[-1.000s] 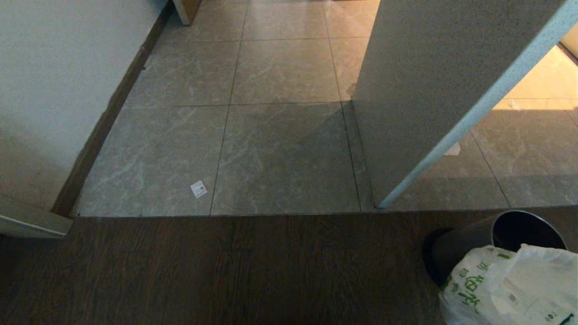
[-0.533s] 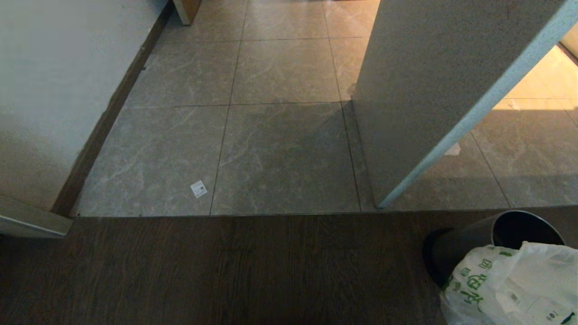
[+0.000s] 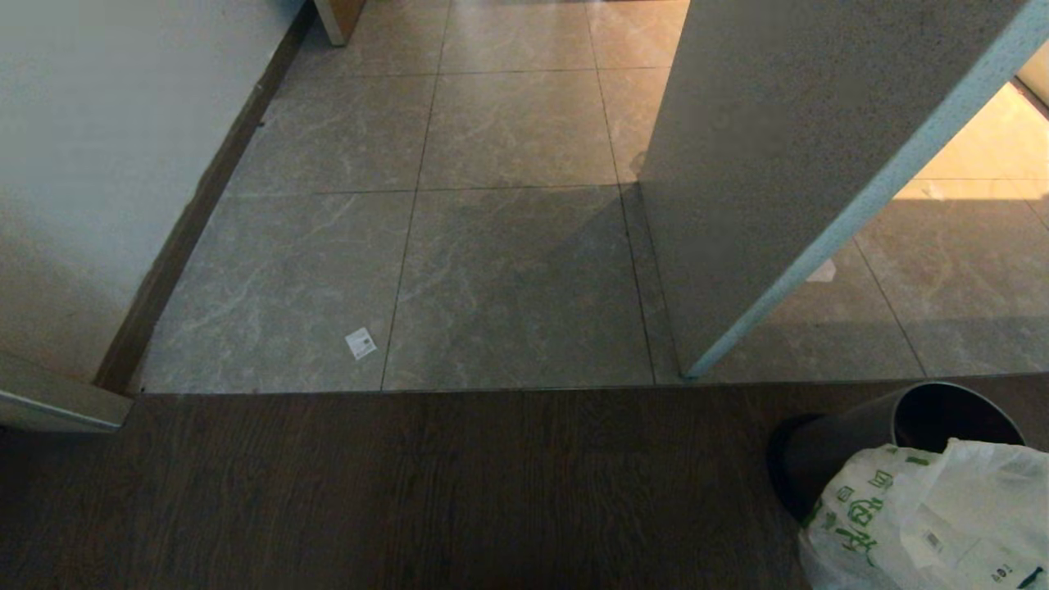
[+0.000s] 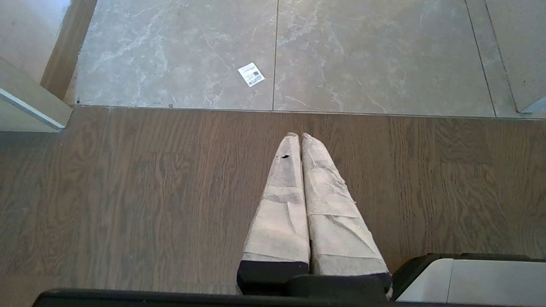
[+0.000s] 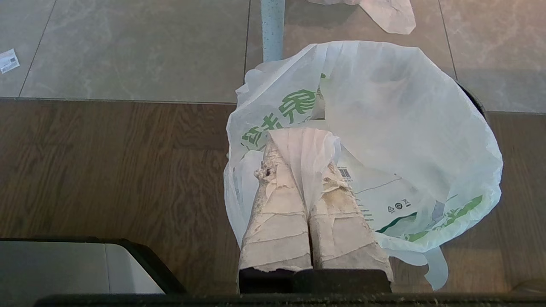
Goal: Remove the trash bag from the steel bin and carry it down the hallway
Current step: Put the trash bag at the door
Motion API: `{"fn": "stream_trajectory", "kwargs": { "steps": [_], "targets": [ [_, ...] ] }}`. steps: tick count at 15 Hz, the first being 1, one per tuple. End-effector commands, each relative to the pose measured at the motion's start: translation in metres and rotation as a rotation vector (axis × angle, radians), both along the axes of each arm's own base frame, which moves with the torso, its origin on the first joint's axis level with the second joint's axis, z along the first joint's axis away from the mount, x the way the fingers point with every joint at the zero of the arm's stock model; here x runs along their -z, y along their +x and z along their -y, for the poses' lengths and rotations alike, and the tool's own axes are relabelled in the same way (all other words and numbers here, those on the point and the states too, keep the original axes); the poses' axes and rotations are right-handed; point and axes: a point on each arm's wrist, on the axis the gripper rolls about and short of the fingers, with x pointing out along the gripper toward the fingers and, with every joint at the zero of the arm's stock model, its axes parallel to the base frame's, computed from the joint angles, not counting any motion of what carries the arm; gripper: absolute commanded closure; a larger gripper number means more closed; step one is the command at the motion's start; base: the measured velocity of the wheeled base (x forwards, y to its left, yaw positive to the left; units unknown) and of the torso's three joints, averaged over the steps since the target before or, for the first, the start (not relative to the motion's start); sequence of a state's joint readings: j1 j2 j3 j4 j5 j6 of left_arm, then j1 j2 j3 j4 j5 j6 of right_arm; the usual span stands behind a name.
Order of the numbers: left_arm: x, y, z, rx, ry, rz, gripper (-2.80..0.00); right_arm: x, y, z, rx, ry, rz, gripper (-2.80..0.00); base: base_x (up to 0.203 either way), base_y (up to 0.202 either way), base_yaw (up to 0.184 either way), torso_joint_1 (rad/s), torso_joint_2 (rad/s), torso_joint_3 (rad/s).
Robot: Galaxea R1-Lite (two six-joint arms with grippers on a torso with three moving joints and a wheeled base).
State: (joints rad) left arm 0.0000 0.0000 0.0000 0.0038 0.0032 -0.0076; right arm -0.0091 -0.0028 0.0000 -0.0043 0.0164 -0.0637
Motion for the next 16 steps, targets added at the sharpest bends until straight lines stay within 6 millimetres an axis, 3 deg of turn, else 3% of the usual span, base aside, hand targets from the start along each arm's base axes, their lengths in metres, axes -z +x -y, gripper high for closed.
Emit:
{"fn": "stream_trajectory", "kwargs": {
  "steps": [1, 10, 16],
  "targets": [
    [0.0001, 0.0, 0.0, -0.001, 0.0, -0.001, 0.0, -0.0001, 0.0002, 0.0, -0.001, -0.001, -0.002, 0.0, 0.0, 0.0, 0.0, 0.0, 0.0, 0.0],
    [0.0001, 0.0, 0.0, -0.001, -0.003, -0.001, 0.0, -0.0001, 0.0002, 0.0, -0.001, -0.001, -0.002, 0.0, 0.0, 0.0, 0.0, 0.0, 0.0, 0.013],
    [0.0001, 0.0, 0.0, -0.001, -0.006, -0.001, 0.0, -0.0001, 0.0002, 0.0, 0.0, -0.001, -0.002, 0.0, 0.0, 0.0, 0.0, 0.003, 0.0, 0.192]
  ]
}}
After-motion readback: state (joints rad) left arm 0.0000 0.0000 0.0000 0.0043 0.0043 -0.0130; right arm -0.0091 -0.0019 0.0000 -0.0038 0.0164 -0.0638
